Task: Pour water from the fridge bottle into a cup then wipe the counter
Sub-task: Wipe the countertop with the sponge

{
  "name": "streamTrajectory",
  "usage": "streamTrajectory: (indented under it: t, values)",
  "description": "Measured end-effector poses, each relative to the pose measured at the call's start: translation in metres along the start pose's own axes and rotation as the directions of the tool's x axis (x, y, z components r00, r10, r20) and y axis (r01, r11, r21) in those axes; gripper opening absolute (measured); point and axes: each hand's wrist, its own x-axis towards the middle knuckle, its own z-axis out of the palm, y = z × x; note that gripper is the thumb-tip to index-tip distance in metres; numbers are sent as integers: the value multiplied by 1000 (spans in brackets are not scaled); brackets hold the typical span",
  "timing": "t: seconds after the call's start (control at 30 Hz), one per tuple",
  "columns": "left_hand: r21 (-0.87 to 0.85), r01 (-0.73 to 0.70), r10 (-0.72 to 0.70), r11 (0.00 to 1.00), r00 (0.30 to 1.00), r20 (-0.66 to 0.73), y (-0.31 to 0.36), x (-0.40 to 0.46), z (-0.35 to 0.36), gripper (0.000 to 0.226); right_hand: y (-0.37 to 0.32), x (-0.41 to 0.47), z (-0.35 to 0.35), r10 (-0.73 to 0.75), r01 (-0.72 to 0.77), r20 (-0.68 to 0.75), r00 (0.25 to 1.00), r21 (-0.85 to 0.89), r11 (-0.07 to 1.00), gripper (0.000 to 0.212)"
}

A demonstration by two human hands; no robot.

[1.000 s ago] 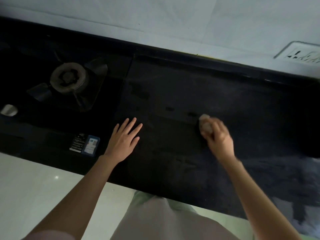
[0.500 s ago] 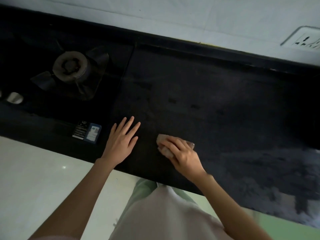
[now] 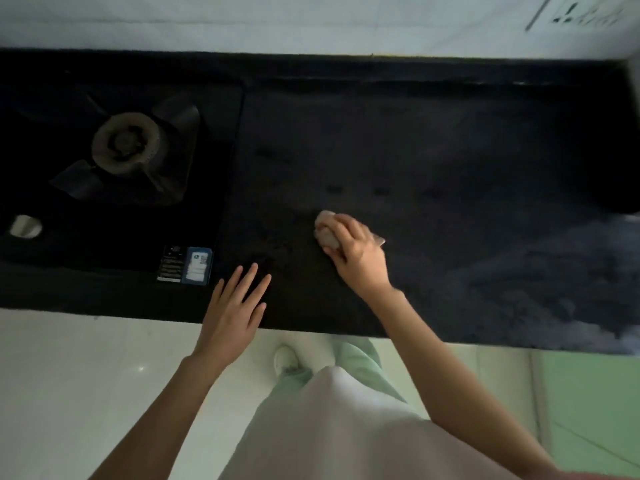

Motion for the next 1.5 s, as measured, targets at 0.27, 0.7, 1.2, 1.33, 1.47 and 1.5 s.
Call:
streamTrajectory:
  t: [0.27, 0.7, 1.2, 1.33, 1.47, 1.5]
  values:
    - [-31, -78, 75, 996, 993, -96, -5, 1, 9, 45, -23, -143, -19, 198, -200, -68, 978, -26, 980, 42]
    - [-49, -93, 86, 994, 988, -125, -7, 2, 12, 49, -54, -61, 21, 239, -248, -106, 965, -76, 966, 43]
    - [-48, -63, 59, 997, 995, -81, -8, -1, 6, 51, -41, 6, 6, 289, -292, -60, 955, -40, 956, 48]
    - [-65, -18, 8, 998, 989, -148, -25, -14, 1, 48, -84, -18, 43, 67, -65, 64, 996, -44, 997, 47]
    - [-28, -21, 14, 999, 978, -209, -56, -34, -1, 49, -95, -74, 45, -108, 107, 122, 987, 11, 994, 40]
    - [-23, -12, 6, 1000, 978, -209, -63, -37, -1, 50, -89, -82, 41, -123, 123, 126, 984, 8, 992, 39]
